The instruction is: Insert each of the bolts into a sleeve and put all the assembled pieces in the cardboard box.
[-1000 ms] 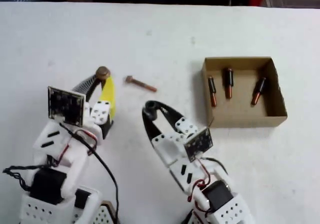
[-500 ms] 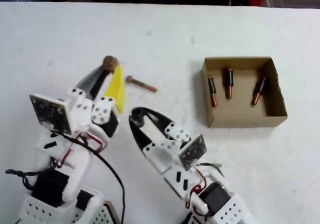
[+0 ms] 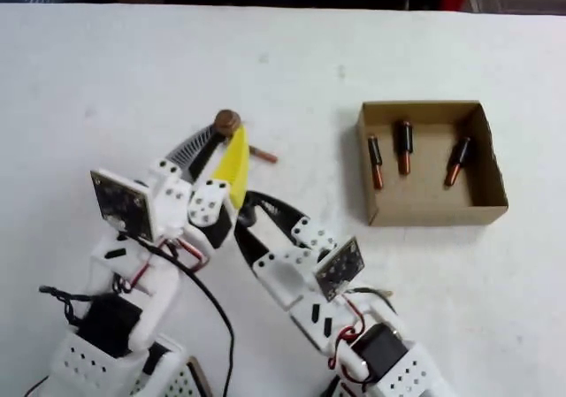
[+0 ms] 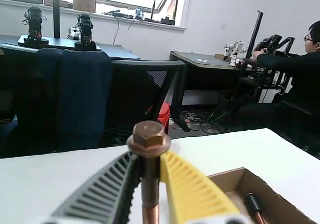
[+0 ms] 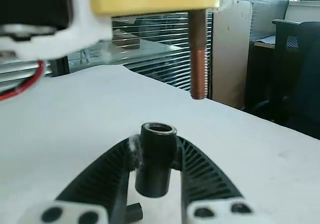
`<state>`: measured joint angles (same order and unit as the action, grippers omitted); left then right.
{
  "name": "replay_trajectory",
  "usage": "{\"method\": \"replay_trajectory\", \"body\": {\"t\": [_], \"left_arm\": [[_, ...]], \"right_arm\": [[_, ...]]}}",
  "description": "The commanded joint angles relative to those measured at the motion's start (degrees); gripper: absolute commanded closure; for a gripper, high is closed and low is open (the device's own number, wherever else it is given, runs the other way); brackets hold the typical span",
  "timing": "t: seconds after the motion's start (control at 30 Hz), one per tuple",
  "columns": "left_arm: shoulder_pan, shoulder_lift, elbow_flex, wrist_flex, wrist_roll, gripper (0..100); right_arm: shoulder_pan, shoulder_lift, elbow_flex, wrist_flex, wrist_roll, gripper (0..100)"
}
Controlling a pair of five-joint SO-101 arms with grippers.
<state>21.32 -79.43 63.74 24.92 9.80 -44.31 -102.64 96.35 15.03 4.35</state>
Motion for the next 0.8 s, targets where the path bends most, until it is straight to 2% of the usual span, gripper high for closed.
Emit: {"method": "replay_trajectory", "body": {"t": [0.0,0.27,0.63,0.77], "left_arm": [[0.48,-1.01,-2.99,-1.76,0.62,98],[0.48,-1.01,-9.67,12.13,4.84,98],[0.66,-1.1,-11.52,13.71,4.75,98],[3.65,-1.1,-11.78,16.53,4.75,98]], "right_arm": [[-0.4,-0.4,0.53,0.04,6.42,98.1],[-0.31,-0.4,0.53,1.27,8.09,98.1],[-0.31,-0.4,0.53,1.71,7.74,98.2],[-0.13,-0.4,0.53,1.71,7.65,98.2]]}}
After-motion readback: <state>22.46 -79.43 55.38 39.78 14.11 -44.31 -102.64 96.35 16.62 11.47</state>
